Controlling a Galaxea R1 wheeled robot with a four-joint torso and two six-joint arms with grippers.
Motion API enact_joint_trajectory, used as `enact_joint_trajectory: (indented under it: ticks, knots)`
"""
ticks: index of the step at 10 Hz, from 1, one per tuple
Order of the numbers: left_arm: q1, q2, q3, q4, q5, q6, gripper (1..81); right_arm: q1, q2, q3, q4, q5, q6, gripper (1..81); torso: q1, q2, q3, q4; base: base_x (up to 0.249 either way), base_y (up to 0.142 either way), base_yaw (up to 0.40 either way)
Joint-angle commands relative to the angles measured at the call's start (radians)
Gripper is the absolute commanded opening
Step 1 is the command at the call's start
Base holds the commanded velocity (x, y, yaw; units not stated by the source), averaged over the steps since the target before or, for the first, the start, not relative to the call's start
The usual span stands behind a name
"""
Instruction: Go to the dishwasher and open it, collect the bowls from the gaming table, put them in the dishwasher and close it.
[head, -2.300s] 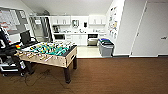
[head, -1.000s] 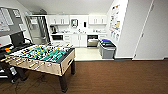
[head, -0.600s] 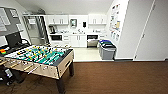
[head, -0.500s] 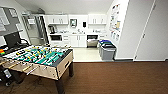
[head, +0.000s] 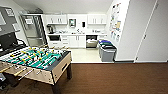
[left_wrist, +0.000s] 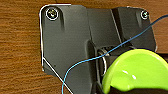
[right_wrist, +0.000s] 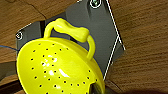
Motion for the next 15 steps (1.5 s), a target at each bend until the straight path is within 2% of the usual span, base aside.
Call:
enact_joint_trajectory:
  ticks: [1,6,15]
  knots:
    - [-0.038,-0.004,0.002,0.012,0.054,0.007,1.0,0.038,-0.021,0.002,-0.005,-0.061,-0.001,1.0,0.000,0.000,0.000,0.000,0.194,-0.088,0.000]
    - [-0.038,-0.004,0.002,0.012,0.054,0.007,1.0,0.039,-0.021,0.002,-0.005,-0.061,-0.001,1.0,0.000,0.000,0.000,0.000,0.194,-0.083,0.000]
    - [-0.038,-0.002,0.002,0.012,0.054,0.007,1.0,0.031,-0.021,0.002,-0.005,-0.061,-0.001,1.0,0.000,0.001,0.000,0.000,0.194,0.000,0.000]
